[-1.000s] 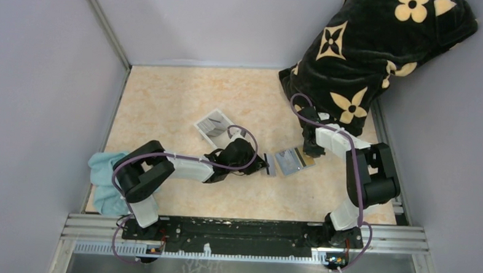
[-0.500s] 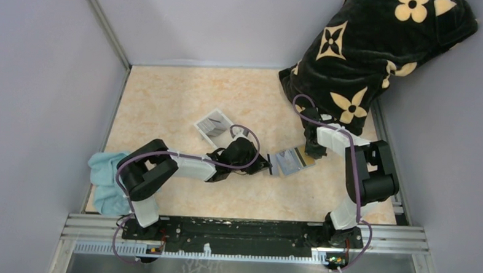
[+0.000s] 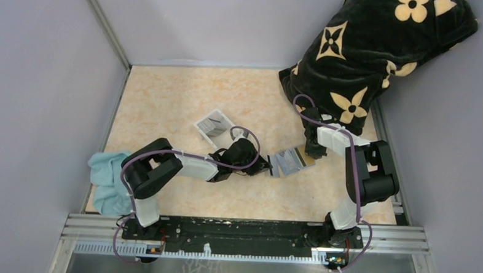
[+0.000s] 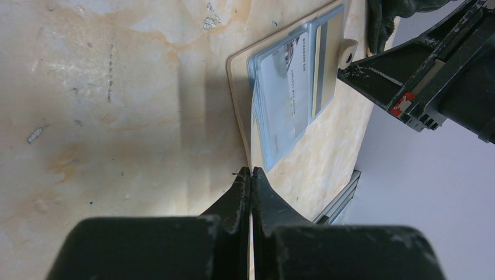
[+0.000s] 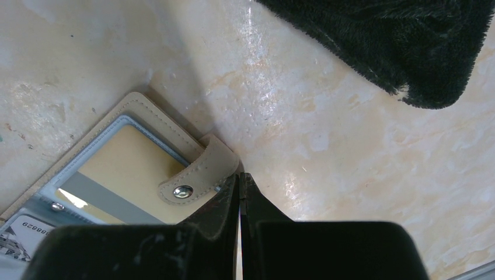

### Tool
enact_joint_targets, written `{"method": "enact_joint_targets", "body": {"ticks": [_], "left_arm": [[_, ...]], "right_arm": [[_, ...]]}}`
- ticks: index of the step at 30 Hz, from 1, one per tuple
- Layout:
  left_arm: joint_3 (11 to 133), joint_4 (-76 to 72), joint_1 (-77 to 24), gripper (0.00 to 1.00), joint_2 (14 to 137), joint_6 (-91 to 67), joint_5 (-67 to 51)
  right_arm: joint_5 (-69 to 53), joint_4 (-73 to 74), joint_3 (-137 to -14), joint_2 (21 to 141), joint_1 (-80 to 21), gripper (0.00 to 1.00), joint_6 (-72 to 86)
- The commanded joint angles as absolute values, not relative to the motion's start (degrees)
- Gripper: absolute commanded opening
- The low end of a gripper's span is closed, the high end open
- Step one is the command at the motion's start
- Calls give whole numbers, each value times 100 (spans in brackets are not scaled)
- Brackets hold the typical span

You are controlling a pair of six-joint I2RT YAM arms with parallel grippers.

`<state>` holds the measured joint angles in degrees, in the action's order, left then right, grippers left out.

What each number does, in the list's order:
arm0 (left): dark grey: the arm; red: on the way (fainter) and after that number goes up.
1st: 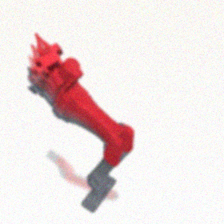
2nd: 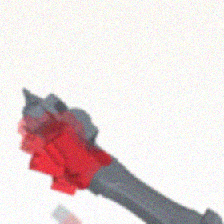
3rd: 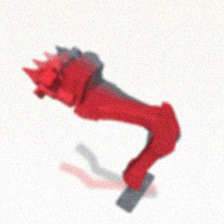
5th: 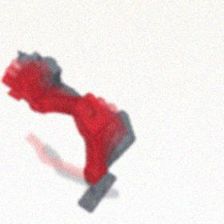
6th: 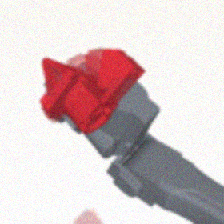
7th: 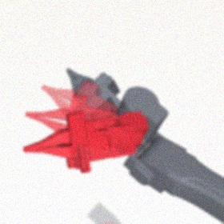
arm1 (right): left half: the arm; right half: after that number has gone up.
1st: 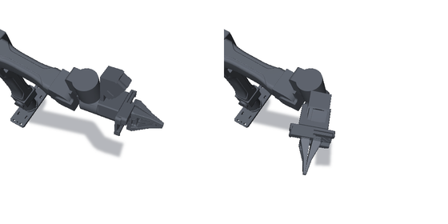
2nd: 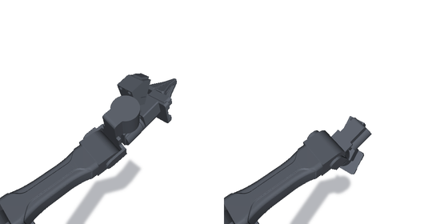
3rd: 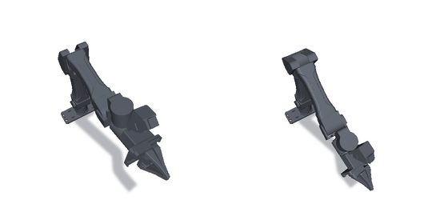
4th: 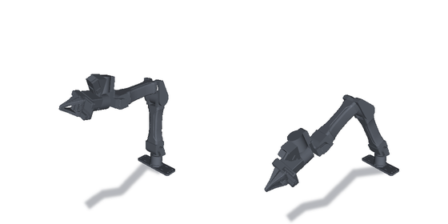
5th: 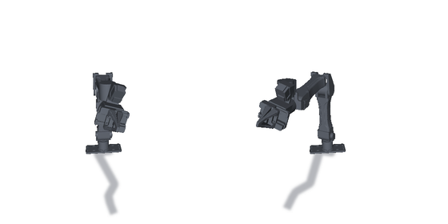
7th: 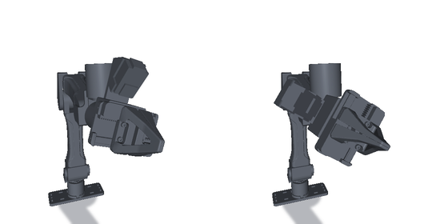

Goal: Put the credit cards into the card holder
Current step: Turn over the card slot in the card holder.

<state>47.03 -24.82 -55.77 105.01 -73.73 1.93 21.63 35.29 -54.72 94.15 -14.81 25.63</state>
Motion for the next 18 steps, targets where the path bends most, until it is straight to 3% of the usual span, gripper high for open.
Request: {"method": "enact_joint_targets", "body": {"ticks": [1, 18], "left_arm": [[4800, -2549, -5564, 0, 10597, -7478, 224], [4521, -3564, -5559, 0, 10707, -7771, 157]], "right_arm": [[1997, 3350, -5383, 9414, -1441, 0, 2602], [1894, 3296, -5278, 9633, -1450, 0, 2610]]}}
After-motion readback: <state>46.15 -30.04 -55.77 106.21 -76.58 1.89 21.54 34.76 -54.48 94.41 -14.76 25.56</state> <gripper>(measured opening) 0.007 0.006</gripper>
